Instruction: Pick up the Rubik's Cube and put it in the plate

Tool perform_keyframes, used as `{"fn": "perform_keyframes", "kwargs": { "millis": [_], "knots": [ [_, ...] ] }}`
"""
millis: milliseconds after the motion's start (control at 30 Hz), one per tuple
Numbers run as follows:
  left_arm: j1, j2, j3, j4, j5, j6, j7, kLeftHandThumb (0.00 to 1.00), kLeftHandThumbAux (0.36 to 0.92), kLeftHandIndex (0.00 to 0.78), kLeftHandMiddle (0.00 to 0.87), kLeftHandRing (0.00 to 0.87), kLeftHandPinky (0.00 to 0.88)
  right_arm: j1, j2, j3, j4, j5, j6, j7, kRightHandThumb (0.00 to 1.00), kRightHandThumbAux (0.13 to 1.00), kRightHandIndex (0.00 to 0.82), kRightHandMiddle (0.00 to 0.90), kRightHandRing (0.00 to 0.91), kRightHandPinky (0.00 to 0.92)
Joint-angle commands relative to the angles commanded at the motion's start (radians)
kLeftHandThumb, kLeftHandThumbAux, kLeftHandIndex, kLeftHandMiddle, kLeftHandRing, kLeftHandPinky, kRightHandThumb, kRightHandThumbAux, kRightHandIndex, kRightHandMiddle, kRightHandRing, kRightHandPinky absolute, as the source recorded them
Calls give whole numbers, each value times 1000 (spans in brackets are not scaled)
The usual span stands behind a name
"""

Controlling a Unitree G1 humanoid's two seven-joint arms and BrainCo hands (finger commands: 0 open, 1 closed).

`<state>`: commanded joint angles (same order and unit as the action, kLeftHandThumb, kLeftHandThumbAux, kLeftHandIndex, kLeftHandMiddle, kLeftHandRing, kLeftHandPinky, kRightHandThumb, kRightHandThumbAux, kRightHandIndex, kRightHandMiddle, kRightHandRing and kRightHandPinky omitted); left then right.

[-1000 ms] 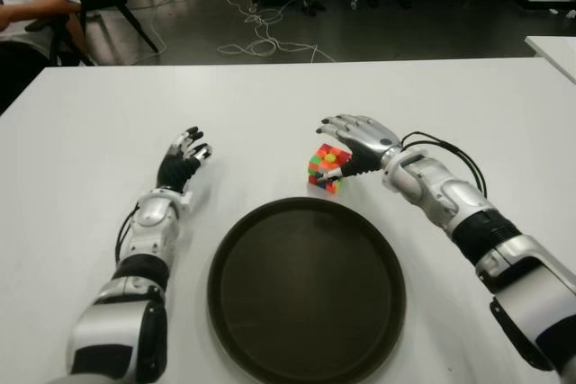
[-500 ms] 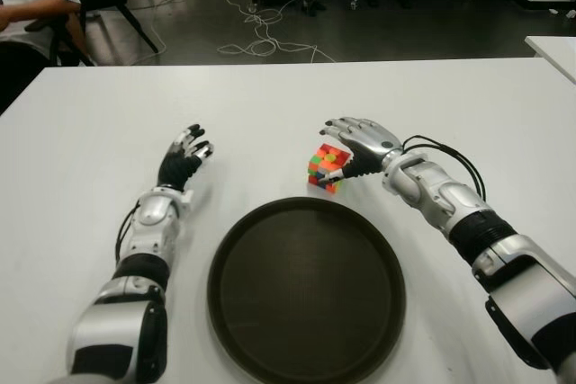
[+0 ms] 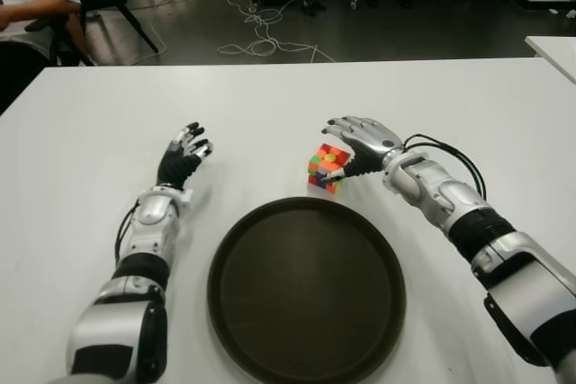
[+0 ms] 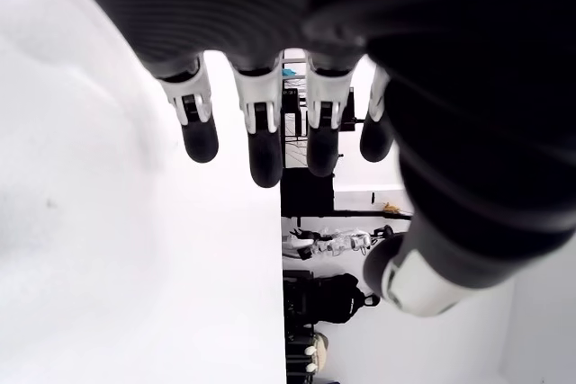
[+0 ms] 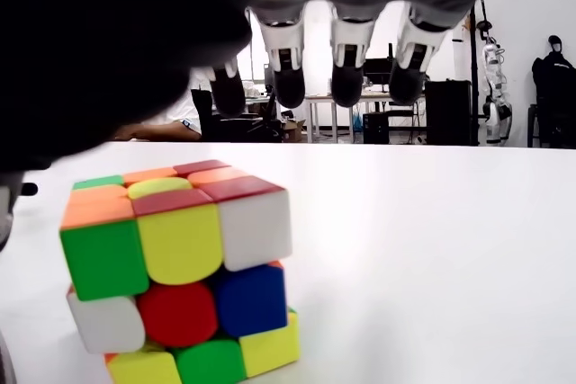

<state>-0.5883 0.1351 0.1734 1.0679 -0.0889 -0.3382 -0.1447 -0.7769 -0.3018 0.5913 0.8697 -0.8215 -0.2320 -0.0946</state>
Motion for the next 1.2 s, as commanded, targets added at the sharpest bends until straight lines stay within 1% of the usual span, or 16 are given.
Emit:
{"fn": "perform_keyframes", "kwargs": {
  "millis": [233,533,633,900,1000,1200],
  "knots": [
    [2,-1,3,-4,-6,-2,-9,222,724,52,118,100,67,-6,1,4,17,-2,-9,-4,0,334,65,13,13,69],
    [3,-2,1,-3,0,-3,1,222,730,51,119,103,73,-11,3,9,30,-3,-4,-1,0,344,49,13,13,68],
    [2,-3,1,-3,-1,-1,0,217,728,50,116,100,69,-14,9,9,45,2,-4,3,0,350,41,14,14,72],
    [-1,-3,-3,2,3,3,1,210,726,48,114,98,70,-13,27,11,96,6,-20,-27,0,347,59,25,28,78],
    [-2,-4,-4,4,3,6,4,202,722,47,113,97,67,-15,30,14,109,6,-23,-33,0,362,58,26,34,81],
    [-4,-4,-6,12,8,-3,13,204,721,53,115,99,69,-18,37,25,122,-1,-13,-36,0,364,51,25,35,79]
  ]
}}
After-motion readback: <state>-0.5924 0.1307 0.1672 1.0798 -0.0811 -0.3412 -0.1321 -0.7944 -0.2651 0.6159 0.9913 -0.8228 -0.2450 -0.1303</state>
